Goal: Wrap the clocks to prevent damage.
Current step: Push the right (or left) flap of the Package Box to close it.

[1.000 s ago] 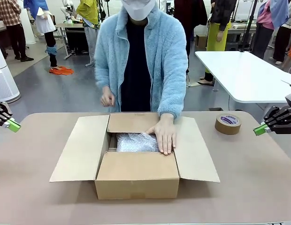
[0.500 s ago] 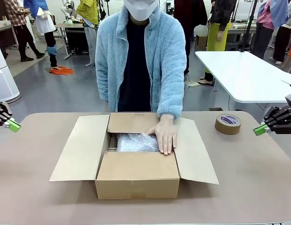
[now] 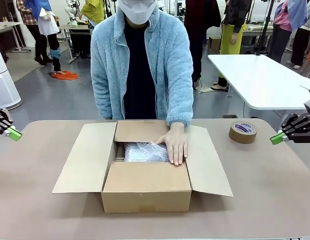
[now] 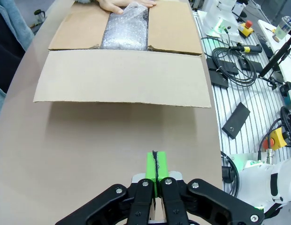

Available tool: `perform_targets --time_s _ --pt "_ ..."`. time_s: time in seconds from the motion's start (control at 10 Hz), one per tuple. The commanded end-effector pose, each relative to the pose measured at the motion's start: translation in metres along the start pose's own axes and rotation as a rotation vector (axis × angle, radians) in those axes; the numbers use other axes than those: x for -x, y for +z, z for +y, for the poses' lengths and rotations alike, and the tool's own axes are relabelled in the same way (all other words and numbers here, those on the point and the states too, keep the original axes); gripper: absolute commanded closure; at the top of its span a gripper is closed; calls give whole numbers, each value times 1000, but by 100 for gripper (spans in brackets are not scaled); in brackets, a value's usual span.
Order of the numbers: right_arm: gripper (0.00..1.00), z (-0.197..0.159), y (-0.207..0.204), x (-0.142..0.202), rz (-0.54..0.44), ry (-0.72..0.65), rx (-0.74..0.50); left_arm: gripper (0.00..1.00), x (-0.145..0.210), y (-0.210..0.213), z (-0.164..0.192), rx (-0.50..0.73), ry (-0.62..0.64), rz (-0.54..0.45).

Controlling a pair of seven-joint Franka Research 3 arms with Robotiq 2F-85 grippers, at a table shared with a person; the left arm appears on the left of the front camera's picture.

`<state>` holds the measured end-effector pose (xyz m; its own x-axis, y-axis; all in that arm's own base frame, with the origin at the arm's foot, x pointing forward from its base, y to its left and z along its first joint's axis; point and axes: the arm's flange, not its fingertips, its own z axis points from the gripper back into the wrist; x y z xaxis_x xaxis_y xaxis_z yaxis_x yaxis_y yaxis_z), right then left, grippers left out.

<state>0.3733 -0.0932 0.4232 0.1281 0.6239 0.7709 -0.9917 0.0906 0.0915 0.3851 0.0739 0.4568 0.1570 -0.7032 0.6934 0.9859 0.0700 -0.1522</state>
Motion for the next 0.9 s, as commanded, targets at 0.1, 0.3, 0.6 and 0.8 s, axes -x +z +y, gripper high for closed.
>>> perform_targets --time_s 0.1,0.3,0.6,0.8 --pt "99 0 -1 2 -18 5 1 100 0 1 1 -2 0 1" --pt "99 0 -1 2 -18 5 1 100 0 1 1 -2 0 1" --pt "99 0 -1 2 -18 5 1 100 0 1 1 -2 0 1" --pt "99 0 -1 2 -18 5 1 100 0 0 0 0 0 0"
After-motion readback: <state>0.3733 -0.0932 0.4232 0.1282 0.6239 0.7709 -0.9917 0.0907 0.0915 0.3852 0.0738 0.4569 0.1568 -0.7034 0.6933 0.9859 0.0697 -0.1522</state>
